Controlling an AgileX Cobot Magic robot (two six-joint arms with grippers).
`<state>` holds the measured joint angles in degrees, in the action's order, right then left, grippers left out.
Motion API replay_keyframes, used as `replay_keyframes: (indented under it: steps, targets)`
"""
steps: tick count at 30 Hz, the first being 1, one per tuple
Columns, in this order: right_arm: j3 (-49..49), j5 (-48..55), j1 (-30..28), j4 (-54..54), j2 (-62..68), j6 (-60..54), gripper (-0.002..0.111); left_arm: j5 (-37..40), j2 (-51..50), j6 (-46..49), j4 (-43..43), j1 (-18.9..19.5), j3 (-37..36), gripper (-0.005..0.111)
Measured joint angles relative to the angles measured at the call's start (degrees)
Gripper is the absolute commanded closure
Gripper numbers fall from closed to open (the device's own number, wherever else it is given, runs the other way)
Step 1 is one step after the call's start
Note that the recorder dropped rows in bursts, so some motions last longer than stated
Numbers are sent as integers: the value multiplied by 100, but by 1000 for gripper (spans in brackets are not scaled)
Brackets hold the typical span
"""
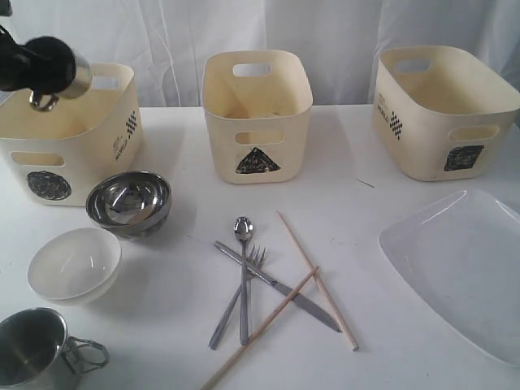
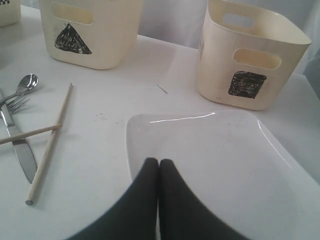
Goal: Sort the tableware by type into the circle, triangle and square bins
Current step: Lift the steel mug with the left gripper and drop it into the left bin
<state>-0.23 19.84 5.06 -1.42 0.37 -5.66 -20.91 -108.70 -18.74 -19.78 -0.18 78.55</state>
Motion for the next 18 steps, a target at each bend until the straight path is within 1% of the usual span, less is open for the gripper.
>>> replay_keyframes:
  steps: [3,5,10,12,15,18]
  targets:
    - [0,0,0,0,0,0,108,837,-274,-360,-250,-77,430,70]
    - [0,0,0,0,0,0,108,1325,-285,-519,-390,-157,619,63]
    - [0,0,0,0,0,0,108,2695,-123,-604,-480,-400,1069,61]
    - [0,0,0,0,0,0,108,3254,42,-450,-480,-469,1187,61]
    - [0,0,0,0,0,0,108,4105,319,352,-190,-568,1325,61]
    - [0,0,0,0,0,0,108,4925,642,1189,472,-585,1456,61]
